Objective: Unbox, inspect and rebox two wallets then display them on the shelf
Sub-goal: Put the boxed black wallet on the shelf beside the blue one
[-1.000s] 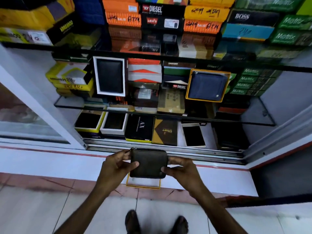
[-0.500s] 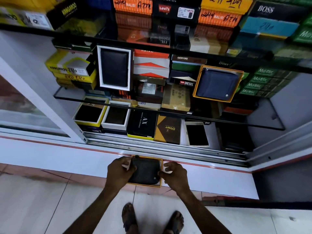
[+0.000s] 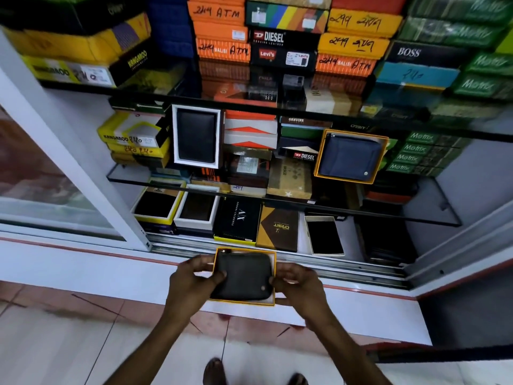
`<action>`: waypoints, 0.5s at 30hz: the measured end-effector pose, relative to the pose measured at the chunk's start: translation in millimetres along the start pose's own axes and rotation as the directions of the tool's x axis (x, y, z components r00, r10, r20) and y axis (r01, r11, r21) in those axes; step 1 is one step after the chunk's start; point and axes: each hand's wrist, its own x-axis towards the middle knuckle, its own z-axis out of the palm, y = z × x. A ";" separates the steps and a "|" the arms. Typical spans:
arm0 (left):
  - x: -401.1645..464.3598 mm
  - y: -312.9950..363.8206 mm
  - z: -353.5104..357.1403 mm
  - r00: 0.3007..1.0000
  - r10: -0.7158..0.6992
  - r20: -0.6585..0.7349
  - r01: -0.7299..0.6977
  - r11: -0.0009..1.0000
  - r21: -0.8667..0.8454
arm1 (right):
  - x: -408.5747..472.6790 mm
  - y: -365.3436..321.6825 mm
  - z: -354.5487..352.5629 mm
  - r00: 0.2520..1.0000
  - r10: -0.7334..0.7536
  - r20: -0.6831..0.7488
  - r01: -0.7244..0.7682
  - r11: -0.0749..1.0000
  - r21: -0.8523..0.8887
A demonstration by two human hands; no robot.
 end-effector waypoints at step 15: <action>52.5 184.0 -25.4 0.850 0.464 -0.249 -0.509 0.845 -0.165 | 20.8 -187.1 -42.5 0.853 -0.469 -0.229 0.471 0.881 -0.046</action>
